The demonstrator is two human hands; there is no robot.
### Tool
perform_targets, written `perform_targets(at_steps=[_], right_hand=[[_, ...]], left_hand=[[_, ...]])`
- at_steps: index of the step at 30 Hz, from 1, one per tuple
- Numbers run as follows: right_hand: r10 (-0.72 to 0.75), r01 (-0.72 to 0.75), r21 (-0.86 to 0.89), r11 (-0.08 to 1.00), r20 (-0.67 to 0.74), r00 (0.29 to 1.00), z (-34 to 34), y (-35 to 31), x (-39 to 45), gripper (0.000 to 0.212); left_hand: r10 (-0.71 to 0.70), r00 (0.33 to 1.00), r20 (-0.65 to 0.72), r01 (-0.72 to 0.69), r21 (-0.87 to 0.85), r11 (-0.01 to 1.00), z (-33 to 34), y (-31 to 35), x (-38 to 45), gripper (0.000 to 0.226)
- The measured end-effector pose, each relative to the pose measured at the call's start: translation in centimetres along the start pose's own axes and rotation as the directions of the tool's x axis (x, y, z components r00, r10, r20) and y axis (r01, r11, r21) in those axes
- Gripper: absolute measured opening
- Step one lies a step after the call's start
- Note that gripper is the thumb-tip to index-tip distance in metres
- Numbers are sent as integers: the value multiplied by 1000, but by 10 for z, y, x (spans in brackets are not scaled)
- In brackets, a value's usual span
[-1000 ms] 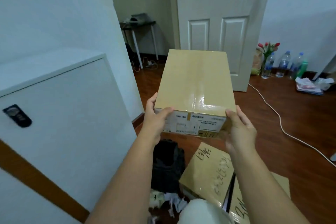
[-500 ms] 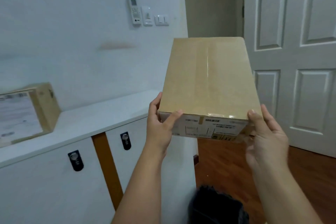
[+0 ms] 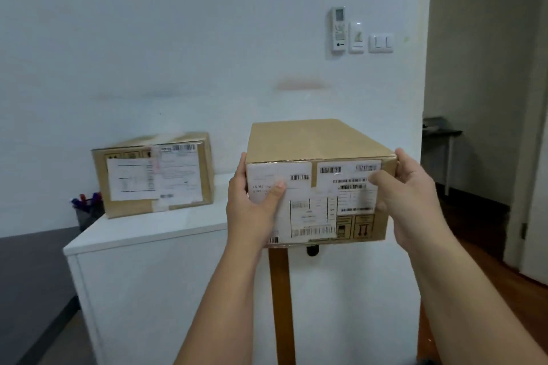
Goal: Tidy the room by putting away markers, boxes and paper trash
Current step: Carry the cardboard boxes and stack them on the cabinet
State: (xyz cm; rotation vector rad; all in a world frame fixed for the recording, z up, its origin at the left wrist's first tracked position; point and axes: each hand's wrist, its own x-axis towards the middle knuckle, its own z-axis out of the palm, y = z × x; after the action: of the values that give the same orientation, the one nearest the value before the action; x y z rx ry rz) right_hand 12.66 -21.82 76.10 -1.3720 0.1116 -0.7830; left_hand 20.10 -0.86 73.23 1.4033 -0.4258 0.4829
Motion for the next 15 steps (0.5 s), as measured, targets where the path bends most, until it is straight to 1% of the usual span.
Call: perform_targets(at_steps=[3,6,8,9,11,13,14,15], right_hand=[[-46,60,-182,982,78,996,36,9,16,76],[-103,135,-336,932,112,988,67,23,26,61],[-85,134,-377,917,144,986,84,39,30,64],[-63,121,-388,914,161,985,92,47,32,67],[-29,103,-400,911,186,982,104,65,34,73],[-35,112,-415,903,190,981,115,81,38,75],[-50,124,-428,895,180,982,119,87,40,75],[-63,130,-436,890,164,984,125,94,44,77]], left_hand=[[6,999,-44,-4,61,998,-25,-7,21,79],[15,1000,5,-15,151,988,-43,-15,32,72],[2,1000,20,-7,248,969,-53,-25,35,66],[-8,1000,-1,8,324,946,-59,-30,36,62],[-27,996,-90,68,485,872,-71,-39,40,53],[-37,987,-154,123,596,793,-82,-48,44,45],[-43,984,-175,148,652,744,-86,-51,46,42],[-45,980,-195,174,719,673,-90,-54,49,39]])
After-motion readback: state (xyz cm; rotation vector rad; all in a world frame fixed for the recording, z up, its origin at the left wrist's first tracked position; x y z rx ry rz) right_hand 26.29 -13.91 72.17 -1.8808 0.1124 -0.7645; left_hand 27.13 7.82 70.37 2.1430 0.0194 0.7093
